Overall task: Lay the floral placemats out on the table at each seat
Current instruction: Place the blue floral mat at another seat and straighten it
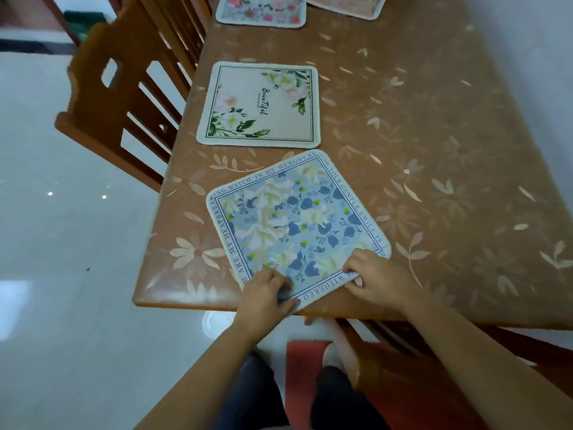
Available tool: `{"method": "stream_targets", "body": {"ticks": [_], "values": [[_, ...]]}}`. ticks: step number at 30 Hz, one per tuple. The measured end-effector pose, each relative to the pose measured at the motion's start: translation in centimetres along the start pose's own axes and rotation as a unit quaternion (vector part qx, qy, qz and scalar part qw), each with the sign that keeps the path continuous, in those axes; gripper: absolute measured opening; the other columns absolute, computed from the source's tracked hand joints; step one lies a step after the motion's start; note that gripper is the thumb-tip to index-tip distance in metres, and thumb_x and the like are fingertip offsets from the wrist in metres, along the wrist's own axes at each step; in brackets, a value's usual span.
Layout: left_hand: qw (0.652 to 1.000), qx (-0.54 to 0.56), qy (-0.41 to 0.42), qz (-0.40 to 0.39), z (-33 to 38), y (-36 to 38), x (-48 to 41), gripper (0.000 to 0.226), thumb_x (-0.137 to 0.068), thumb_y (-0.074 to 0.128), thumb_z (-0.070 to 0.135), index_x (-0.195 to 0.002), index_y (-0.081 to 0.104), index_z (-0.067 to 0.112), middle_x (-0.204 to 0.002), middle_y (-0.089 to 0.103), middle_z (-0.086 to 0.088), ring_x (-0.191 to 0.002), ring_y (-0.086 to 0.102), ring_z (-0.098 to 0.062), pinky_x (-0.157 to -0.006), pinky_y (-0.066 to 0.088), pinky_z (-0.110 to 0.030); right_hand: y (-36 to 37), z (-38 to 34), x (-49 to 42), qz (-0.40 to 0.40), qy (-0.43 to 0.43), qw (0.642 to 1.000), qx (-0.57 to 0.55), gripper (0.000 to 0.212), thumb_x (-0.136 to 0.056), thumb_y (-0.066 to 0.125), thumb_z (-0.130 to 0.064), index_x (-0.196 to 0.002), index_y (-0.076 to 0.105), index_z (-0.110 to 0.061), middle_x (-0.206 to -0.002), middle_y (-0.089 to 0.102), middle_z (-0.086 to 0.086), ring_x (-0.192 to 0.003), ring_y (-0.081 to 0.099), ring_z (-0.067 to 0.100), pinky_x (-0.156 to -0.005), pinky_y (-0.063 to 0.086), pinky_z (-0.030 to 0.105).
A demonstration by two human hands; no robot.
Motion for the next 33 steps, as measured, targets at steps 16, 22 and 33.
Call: {"method": "stream_targets", "body": {"ticks": [16,22,33], "values": [[0.988,-0.035,-0.093,0.118,5.0,3.9,2.2,0.015,-0.068,0.072,0.005,-0.08,0.063,0.003,-0.082,0.063,-0.015,-0.077,0.059,-0.033,-0.067,0.048,-0.044,0.2,2.5,-0.3,0.052,-0.224,0.971,0.065,0.022,-0.051,0.077,0.003,-0.059,0.057,-0.002,-0.061,0.06,0.012,-0.054,0.059,0.025,-0.04,0.046,0.023],[0.988,-0.052,-0.079,0.122,5.8,4.3,2.4,0.01,-0.071,0.071,0.003,-0.076,0.062,0.004,-0.079,0.063,-0.014,-0.074,0.06,-0.031,-0.066,0.049,-0.042,0.1,3.1,-0.4,0.046,-0.212,0.976,0.001,0.015,-0.058,0.067,0.011,-0.061,0.055,0.003,-0.063,0.059,0.02,-0.059,0.059,0.03,-0.049,0.051,0.031],[0.992,-0.114,0.061,-0.009,9.4,5.1,-4.5,0.005,-0.074,0.064,0.009,-0.076,0.062,0.005,-0.084,0.062,-0.015,-0.08,0.061,-0.032,-0.066,0.047,-0.037,-1.3,10.9,5.0,0.078,-0.094,0.992,-0.027,0.013,-0.061,0.065,0.011,-0.064,0.055,0.004,-0.065,0.059,0.021,-0.061,0.058,0.033,-0.057,0.047,0.031]]}}
Point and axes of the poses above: each hand's wrist, its own x-axis away from the middle knuckle, its own y-axis out of the palm, z = x × y, the point moved 1 cm from there along -x, towards the middle knuckle
